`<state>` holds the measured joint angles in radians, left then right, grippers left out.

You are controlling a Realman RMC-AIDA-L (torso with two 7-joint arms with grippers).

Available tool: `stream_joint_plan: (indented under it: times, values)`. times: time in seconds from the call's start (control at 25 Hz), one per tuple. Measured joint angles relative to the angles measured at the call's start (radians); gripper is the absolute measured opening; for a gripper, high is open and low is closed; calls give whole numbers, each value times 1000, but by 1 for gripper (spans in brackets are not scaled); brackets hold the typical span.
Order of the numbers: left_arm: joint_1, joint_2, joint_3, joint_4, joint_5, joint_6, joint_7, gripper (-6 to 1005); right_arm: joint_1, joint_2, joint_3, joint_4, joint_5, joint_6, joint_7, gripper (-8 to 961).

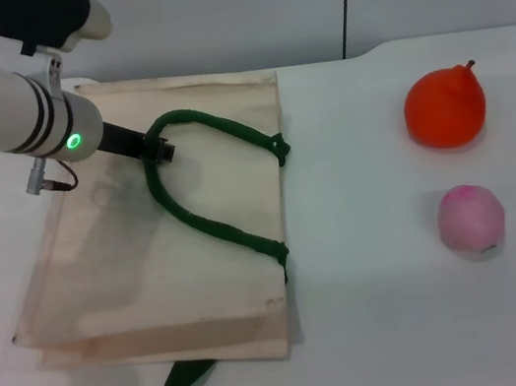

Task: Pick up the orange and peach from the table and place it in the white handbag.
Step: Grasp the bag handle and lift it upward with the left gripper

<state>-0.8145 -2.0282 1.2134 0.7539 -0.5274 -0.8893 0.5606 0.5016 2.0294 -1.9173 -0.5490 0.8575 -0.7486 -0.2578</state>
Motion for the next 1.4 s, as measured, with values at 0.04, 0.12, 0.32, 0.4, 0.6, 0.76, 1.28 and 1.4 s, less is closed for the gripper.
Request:
stream_joint_plan:
  times: [0.04, 0.12, 0.32, 0.4, 0.6, 0.76, 1.28, 1.4]
  values:
    - [0, 0, 0, -2, 0, 2, 0, 382, 0, 0, 0, 0, 0, 0, 0, 848]
    - [2, 0, 0, -2, 0, 8, 0, 382, 0, 0, 0, 0, 0, 0, 0, 848]
    - [6, -2, -1, -4, 0, 21, 0, 383, -3, 0, 0, 0, 0, 0, 0, 847]
    - [6, -2, -3, -10, 0, 25, -2, 383, -3, 0, 0, 0, 0, 0, 0, 847]
    - [-1, 0, -9, -41, 0, 44, -5, 381, -4, 0, 0, -6, 0, 0, 0, 847]
    - [-1, 1, -4, -44, 0, 48, -1, 371, -6, 0, -2, -13, 0, 0, 0, 847]
    - [16, -1, 0, 24, -6, 77, 16, 132, -8, 1, -2, -12, 0, 0, -17, 851]
    - [56, -4, 21, 150, -10, 40, 14, 132, -14, 2, -5, -16, 0, 4, -37, 851]
